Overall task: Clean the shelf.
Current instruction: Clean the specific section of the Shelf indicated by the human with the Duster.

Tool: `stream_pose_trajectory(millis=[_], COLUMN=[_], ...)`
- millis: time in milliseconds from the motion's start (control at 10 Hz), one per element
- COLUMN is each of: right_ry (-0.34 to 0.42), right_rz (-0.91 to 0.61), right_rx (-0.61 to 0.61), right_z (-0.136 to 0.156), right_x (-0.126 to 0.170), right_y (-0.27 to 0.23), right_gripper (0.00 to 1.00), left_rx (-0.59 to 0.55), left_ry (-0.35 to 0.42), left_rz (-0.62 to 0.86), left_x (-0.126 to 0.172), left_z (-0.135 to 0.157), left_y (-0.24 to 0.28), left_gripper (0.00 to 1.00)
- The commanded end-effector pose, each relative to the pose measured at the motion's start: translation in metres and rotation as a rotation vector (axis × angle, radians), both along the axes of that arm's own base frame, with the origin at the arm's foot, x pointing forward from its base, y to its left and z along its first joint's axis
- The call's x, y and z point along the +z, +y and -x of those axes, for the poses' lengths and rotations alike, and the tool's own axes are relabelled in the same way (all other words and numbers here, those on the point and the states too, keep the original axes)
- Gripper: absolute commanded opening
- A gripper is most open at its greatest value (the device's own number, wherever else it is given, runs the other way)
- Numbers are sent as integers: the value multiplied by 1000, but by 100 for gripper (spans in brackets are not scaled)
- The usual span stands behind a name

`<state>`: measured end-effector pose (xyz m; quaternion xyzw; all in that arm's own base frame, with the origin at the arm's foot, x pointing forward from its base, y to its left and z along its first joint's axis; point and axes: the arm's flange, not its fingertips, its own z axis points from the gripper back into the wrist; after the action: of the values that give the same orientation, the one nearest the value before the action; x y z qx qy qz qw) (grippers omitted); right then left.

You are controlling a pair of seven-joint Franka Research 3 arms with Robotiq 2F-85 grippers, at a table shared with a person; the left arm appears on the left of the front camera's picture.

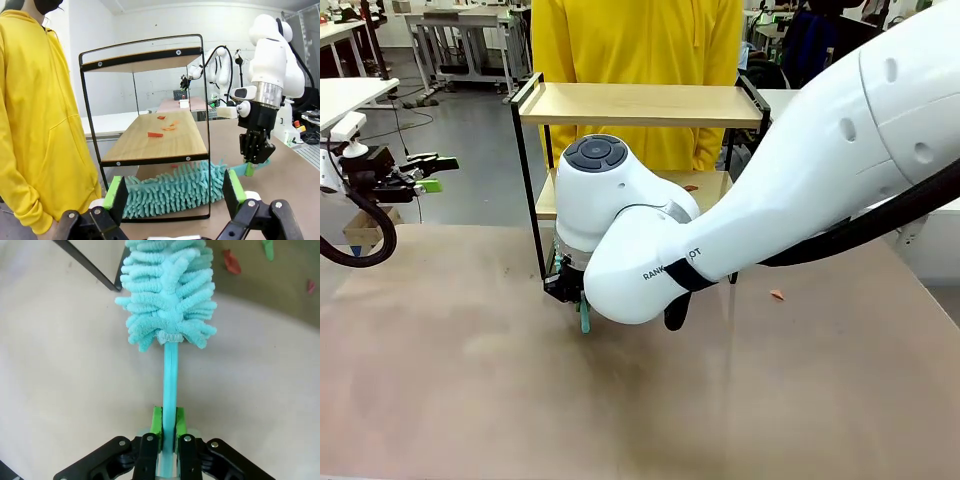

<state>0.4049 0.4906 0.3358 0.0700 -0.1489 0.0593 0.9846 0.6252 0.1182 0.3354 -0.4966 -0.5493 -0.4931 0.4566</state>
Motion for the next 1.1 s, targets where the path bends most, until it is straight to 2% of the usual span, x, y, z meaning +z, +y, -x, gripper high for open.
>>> stream_pose_trajectory(millis=[0, 100, 400, 800, 1000], right_ry=[23, 0, 15, 143, 163], right_rz=[-49, 0, -11, 57, 44], right_rx=[-25, 0, -19, -100, -141], right_z=[1, 0, -1, -10, -6], right_x=[2, 0, -1, 19, 32], right_y=[-1, 0, 0, -69, -112], right_gripper=[13, 13, 13, 13, 13], left_rx=[2, 2, 2, 2, 2], left_ry=[-18, -18, -18, -18, -18], left_rz=[1, 1, 1, 1, 1], left_x=[3, 3, 3, 3, 3], left_z=[1, 1, 1, 1, 1], left_y=[1, 1, 1, 1, 1], left_gripper=[100, 100, 100, 100, 100])
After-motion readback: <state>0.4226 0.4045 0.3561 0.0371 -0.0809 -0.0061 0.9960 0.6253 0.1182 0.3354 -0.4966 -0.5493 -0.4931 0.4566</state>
